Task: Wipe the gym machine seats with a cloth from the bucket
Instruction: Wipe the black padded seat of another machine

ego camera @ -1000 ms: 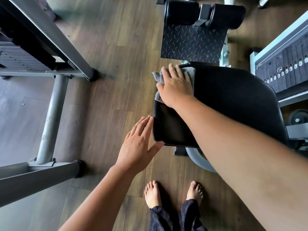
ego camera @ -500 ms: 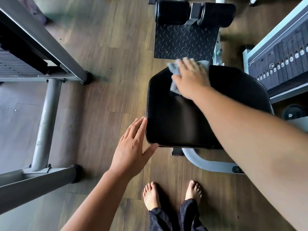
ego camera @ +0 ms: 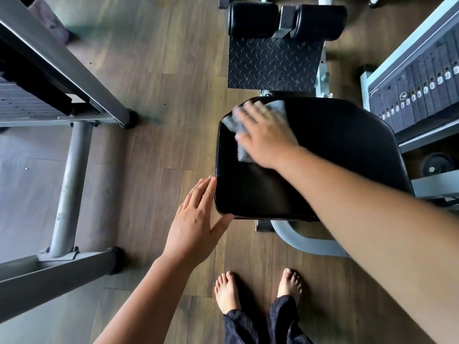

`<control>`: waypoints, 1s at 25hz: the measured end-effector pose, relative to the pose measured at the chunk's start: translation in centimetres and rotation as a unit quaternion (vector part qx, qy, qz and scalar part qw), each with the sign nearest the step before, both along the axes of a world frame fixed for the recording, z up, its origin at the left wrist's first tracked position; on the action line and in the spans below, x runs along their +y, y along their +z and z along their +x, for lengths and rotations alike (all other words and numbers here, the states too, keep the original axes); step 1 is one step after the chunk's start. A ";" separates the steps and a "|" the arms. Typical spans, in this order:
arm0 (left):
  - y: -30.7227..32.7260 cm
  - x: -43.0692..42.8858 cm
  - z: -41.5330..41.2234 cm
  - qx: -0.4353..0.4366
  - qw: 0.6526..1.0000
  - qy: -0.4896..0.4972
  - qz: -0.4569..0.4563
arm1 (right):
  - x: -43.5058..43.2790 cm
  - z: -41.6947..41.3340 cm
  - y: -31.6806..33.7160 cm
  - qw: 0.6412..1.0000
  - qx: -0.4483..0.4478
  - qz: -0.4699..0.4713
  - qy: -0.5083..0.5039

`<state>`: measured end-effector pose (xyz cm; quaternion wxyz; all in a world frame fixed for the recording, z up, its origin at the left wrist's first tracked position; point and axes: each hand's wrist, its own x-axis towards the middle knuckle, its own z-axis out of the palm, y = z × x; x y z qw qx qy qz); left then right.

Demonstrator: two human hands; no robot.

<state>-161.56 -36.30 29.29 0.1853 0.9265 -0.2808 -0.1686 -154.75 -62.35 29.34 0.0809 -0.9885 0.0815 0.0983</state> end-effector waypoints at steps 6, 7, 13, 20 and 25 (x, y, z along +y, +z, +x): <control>-0.4 0.3 -0.4 -0.003 1.000 0.012 -0.016 | 1.3 -0.5 0.2 0.990 -0.010 -0.023 -0.142; -0.4 0.3 -0.4 -0.001 1.000 0.012 -0.025 | 4.3 -2.2 0.4 0.997 -0.023 -0.008 -0.079; -0.3 0.2 -0.3 0.001 1.000 0.012 -0.012 | -0.1 -7.8 0.5 0.999 -0.011 -0.026 0.031; -0.2 0.3 -0.2 0.013 0.999 0.009 -0.031 | 7.5 -13.4 1.6 1.000 -0.003 -0.008 0.005; -0.2 0.2 -0.1 0.008 0.999 0.012 -0.029 | 6.7 -3.4 0.7 0.999 0.003 0.014 -0.030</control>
